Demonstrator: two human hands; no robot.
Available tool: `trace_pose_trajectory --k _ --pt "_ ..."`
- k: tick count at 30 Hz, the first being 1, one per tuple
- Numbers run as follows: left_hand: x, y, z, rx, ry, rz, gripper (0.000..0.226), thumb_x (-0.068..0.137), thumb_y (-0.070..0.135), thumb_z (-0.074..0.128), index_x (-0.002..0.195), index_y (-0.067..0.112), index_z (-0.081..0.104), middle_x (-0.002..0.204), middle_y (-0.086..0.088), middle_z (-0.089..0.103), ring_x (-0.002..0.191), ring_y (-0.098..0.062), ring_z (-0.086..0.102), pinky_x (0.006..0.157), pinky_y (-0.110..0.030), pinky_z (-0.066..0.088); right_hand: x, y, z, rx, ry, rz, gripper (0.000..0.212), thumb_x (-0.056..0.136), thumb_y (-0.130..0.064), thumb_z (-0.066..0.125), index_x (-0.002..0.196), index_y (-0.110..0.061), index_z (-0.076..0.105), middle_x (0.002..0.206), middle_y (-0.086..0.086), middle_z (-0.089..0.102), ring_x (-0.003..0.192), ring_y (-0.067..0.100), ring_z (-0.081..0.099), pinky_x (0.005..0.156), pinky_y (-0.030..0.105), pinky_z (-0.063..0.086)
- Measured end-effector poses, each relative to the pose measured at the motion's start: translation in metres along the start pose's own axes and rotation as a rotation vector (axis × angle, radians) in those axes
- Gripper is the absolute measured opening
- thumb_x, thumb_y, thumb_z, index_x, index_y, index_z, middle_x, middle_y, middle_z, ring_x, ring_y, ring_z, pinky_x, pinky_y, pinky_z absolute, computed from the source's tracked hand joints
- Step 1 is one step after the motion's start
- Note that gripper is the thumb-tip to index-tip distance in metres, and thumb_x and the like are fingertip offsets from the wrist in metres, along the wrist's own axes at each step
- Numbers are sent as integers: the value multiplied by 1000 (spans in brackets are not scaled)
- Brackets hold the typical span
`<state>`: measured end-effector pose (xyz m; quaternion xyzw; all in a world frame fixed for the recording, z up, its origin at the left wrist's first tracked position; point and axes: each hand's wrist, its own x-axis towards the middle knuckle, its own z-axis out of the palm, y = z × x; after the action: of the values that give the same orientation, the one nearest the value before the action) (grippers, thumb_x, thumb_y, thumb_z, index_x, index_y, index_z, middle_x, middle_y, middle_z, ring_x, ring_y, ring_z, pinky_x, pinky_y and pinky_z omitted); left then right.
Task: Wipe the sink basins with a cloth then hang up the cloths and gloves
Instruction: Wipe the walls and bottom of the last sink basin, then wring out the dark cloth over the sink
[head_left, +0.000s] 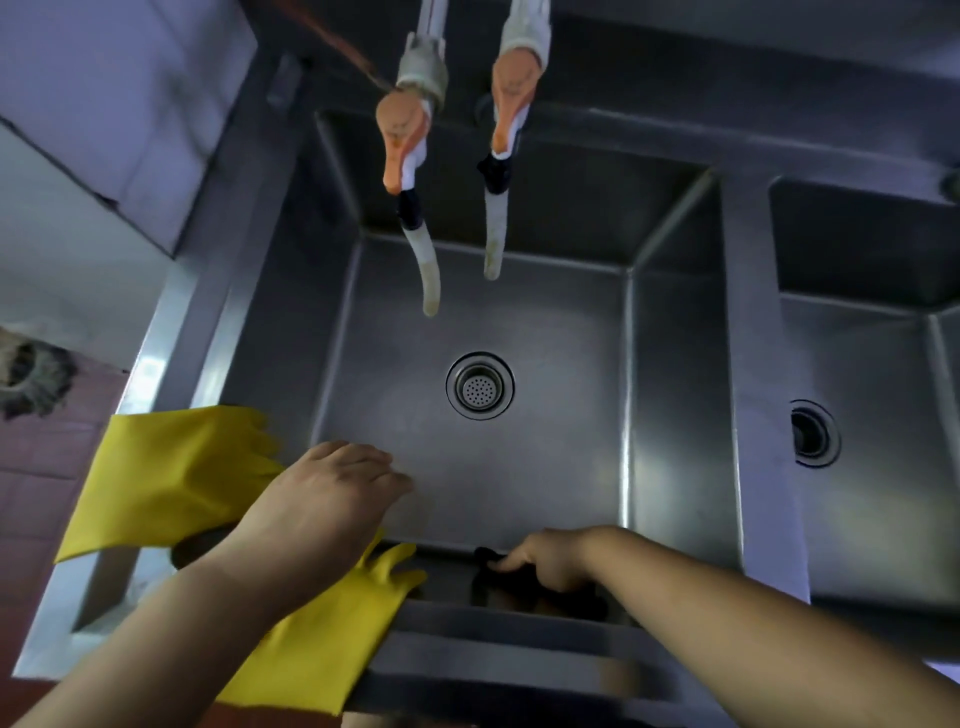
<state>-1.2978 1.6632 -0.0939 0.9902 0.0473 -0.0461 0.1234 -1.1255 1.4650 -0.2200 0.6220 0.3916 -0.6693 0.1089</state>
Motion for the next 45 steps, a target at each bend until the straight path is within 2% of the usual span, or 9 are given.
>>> trace_pose_trajectory --k 9,12,16,20,24,27,35,39,45 --pt "11 41 -37 20 61 62 51 40 2 89 86 21 77 80 1 74 79 -17 72 64 -29 58 -74 4 12 165 171 -41 76 88 11 29 118 -53 56 137 -3 49 102 13 51 95 21 38" --pt "13 52 -50 47 61 128 49 39 9 91 83 25 77 79 7 74 76 -12 71 63 -25 57 -101 -5 17 248 260 -38 66 89 11 36 117 -42 63 124 -5 59 93 11 57 79 12 41" --pt "11 60 -68 55 18 202 48 31 21 92 74 34 75 72 18 70 71 -2 68 60 -15 52 -142 -26 27 391 422 -19 71 79 16 32 107 -38 70 88 -18 62 54 -7 55 44 5 36" --pt "4 67 -82 15 24 284 47 26 32 90 70 36 73 69 22 67 67 2 66 63 -12 46 -179 -59 46 548 698 -98 67 75 13 37 108 -35 69 104 -6 68 79 5 63 60 10 42" --pt "-3 82 -99 -75 -22 297 60 50 47 80 108 38 66 103 25 65 99 5 59 85 -9 39 -213 -93 64 708 974 -193 60 73 4 42 102 -41 69 100 -1 73 91 21 67 74 28 50" --pt "2 91 -96 -179 -58 304 62 83 48 56 140 33 36 139 16 42 131 -6 34 105 -19 23 -233 -111 79 754 1131 -200 57 73 -2 47 95 -51 66 89 -27 69 87 0 66 75 14 49" --pt "27 169 -114 -223 60 579 20 86 44 58 87 25 64 86 9 51 87 -11 48 70 -23 33 -289 -98 152 871 1466 -67 40 81 -8 62 91 -46 60 91 -13 67 85 -3 64 69 12 48" --pt "30 235 -118 -284 11 690 15 80 36 56 86 24 64 86 11 58 84 -8 52 65 -16 34 -308 -73 199 916 1613 48 17 71 -36 70 82 -36 57 79 -12 65 74 -2 63 61 15 50" --pt "42 348 -111 -256 -57 758 17 79 37 54 87 23 56 85 7 60 80 -10 55 68 -27 40 -332 -4 265 858 1800 393 25 66 -53 55 70 -28 55 77 -10 56 69 5 57 62 27 47"
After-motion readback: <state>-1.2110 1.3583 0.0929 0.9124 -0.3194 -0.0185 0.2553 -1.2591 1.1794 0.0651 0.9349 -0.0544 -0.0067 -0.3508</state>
